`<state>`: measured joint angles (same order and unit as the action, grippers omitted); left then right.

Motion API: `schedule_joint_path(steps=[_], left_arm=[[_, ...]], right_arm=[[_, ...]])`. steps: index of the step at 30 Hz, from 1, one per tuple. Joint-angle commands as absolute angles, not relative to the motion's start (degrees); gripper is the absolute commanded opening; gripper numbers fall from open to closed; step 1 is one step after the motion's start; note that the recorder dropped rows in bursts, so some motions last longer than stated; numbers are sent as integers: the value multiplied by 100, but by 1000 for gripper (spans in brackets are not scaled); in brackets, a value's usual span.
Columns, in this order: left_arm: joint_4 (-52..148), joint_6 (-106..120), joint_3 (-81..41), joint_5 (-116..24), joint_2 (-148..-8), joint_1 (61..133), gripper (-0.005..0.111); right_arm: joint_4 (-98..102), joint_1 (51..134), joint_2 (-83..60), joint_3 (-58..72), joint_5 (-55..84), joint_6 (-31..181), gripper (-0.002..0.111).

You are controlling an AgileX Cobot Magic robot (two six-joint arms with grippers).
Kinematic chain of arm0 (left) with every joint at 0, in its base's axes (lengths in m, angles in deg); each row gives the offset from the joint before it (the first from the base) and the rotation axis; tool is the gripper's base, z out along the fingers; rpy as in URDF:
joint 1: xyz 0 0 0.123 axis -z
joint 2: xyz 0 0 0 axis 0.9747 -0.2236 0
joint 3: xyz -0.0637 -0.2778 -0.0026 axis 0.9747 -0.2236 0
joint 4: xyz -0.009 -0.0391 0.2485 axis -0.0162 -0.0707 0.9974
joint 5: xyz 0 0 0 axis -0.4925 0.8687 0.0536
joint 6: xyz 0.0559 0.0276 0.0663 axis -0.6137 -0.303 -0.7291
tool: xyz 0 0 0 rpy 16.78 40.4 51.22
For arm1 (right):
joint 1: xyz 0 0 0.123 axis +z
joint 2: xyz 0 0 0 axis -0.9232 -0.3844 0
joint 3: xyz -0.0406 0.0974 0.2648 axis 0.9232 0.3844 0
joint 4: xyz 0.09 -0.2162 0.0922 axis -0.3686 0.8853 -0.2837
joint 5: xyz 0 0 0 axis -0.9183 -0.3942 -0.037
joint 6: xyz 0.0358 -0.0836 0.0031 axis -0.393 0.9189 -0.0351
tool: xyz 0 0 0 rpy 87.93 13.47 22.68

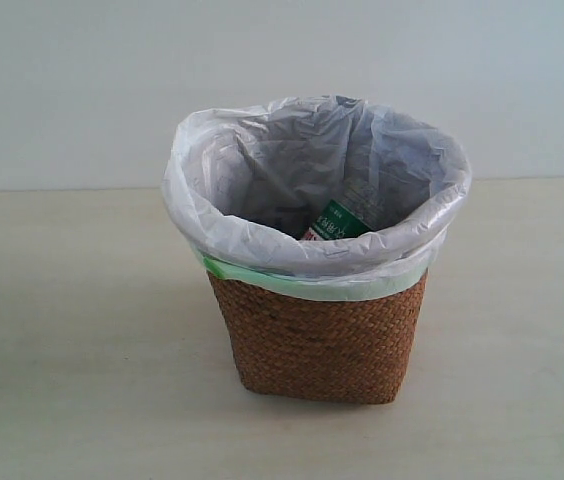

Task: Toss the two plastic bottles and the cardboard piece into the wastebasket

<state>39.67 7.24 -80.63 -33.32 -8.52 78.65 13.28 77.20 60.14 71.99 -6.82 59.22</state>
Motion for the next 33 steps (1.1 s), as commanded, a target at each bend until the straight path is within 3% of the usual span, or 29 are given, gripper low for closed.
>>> schedule_joint_path(steps=[1, 33], left_arm=[[4210, 1096, -8086, -2961, -831, 7822, 4], [4302, 1424, -8086, -2912, -831, 7605, 4]], right_arm=[[1337, 7711, 6049, 7197, -664, 5933, 0], [1337, 7711, 6049, 7197, -664, 5934, 0]])
